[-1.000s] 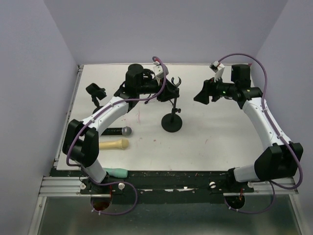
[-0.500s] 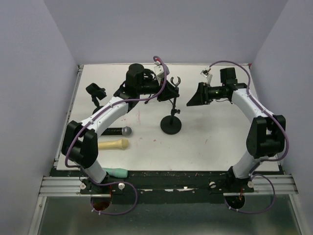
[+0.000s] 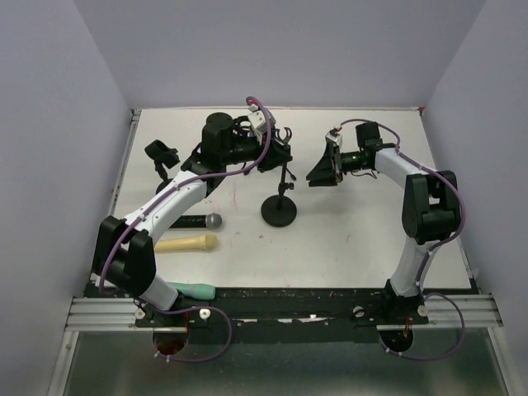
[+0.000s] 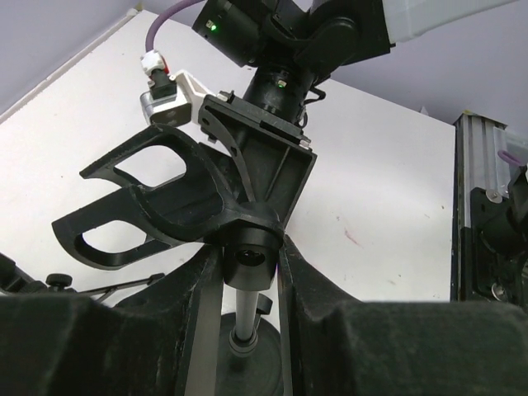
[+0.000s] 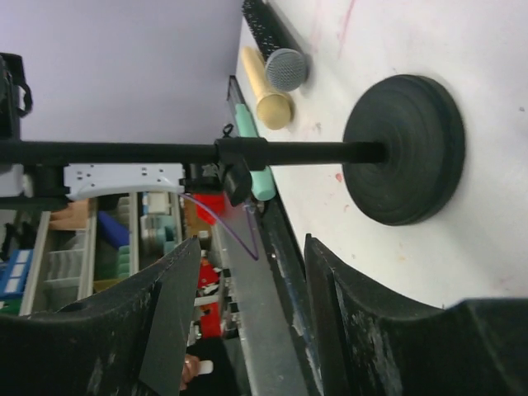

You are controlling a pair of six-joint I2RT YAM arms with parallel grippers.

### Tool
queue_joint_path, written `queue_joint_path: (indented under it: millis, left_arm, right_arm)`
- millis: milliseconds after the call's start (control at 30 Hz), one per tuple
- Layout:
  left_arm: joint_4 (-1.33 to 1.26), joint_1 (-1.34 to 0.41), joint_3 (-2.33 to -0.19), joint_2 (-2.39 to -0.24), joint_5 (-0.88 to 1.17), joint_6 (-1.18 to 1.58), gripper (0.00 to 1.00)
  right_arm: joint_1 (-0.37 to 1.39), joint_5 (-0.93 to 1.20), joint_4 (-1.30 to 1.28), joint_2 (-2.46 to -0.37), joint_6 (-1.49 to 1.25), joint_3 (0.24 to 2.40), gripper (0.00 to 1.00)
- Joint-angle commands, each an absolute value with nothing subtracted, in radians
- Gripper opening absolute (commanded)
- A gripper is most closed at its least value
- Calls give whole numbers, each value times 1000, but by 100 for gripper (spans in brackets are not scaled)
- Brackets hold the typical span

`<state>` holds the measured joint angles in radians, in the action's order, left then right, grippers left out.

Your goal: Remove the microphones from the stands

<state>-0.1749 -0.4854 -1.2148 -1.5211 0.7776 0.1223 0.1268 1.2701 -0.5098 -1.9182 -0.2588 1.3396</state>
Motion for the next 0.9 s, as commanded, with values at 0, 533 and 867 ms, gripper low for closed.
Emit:
queue_joint_path:
  millis: [0,533,867]
  left_arm:
    - [-186,-482,-1226,-1496,741,112,0]
    - [-173,-492,-1203,-1479,723,107,0]
    - [-146,-497,-1213,-1482,727,92,0]
  right_arm:
    - [182,1367,-261,-1937,-568,1309,60]
    - [248,1328,-167,-1994,-657,1298,44]
    - [258,1350,-51,-2022,-745,1289,35]
